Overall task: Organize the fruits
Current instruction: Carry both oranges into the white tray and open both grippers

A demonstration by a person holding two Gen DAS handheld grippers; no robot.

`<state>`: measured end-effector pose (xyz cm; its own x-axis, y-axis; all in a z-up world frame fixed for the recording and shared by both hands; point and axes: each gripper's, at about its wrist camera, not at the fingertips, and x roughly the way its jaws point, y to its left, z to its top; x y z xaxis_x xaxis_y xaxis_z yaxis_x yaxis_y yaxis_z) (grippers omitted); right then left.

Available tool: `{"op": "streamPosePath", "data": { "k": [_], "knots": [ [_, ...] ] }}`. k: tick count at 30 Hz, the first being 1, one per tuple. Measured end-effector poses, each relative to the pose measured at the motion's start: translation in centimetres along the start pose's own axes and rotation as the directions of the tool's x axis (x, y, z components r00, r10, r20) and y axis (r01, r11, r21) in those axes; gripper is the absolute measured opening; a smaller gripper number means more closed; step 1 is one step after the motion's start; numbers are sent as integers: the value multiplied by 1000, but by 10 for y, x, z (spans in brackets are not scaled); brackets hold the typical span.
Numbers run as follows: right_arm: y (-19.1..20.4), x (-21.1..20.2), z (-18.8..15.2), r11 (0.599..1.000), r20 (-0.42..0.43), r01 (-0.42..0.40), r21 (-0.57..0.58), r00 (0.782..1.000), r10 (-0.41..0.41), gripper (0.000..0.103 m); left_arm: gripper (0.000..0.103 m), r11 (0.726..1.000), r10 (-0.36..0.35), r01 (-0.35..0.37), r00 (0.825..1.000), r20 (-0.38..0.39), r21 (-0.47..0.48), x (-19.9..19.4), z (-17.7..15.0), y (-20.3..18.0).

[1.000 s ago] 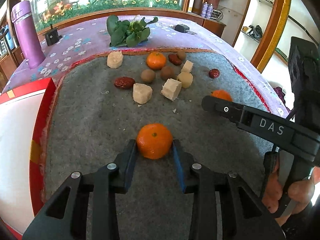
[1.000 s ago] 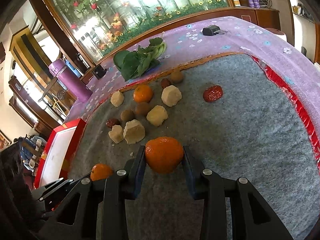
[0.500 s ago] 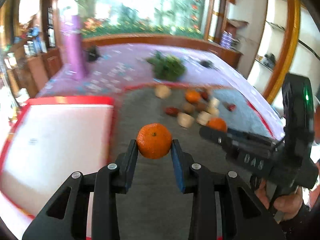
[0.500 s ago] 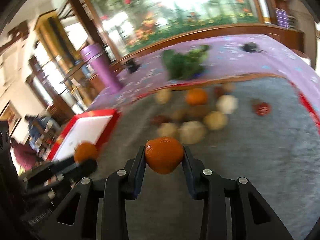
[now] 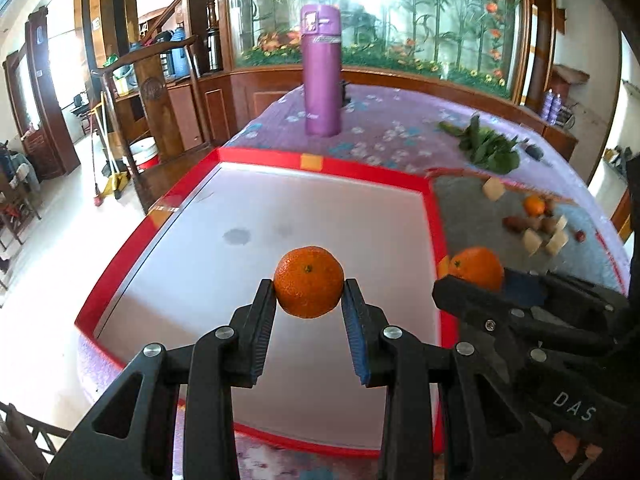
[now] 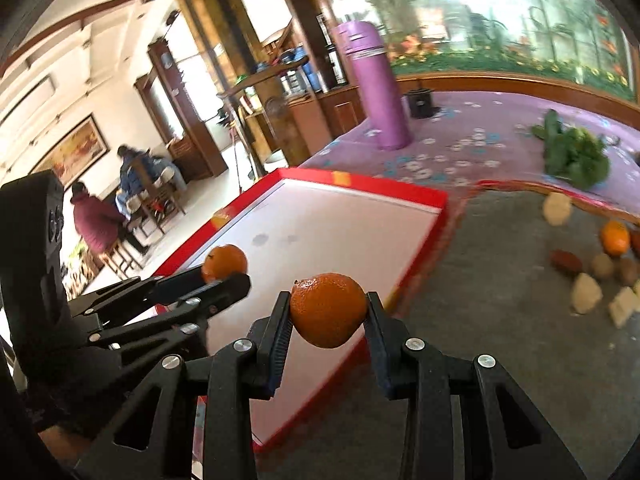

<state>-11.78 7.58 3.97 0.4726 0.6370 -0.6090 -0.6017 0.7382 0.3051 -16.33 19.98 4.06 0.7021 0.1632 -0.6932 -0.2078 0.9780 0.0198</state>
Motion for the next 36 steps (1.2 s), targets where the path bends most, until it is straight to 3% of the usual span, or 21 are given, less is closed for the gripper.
{"op": "streamPosePath", "data": {
  "k": [10,14,16,21,23,36],
  "knots": [
    [16,17,-14,999,-42,21,-45,999,-23,38,32,1000,25,-24,998,-51,8,15,-16,2],
    [18,17,-15,997,-36,40,-65,998,-42,42,33,997,72,-72,996,-48,2,15,-18,2],
    [23,15,-16,994,-26,65,-93,997,-68,44,38,995,104,-104,994,-31,0,11,-17,3],
    [31,11,-19,981,-1,137,-134,990,-138,47,65,986,165,-165,986,8,-34,2,-14,12],
    [30,9,-19,978,7,160,-132,987,-160,50,69,984,170,-169,985,10,-46,2,-14,14],
    [25,-16,-17,956,77,262,-128,964,-254,57,74,983,185,-185,982,36,3,-6,-9,-5]
  ]
}}
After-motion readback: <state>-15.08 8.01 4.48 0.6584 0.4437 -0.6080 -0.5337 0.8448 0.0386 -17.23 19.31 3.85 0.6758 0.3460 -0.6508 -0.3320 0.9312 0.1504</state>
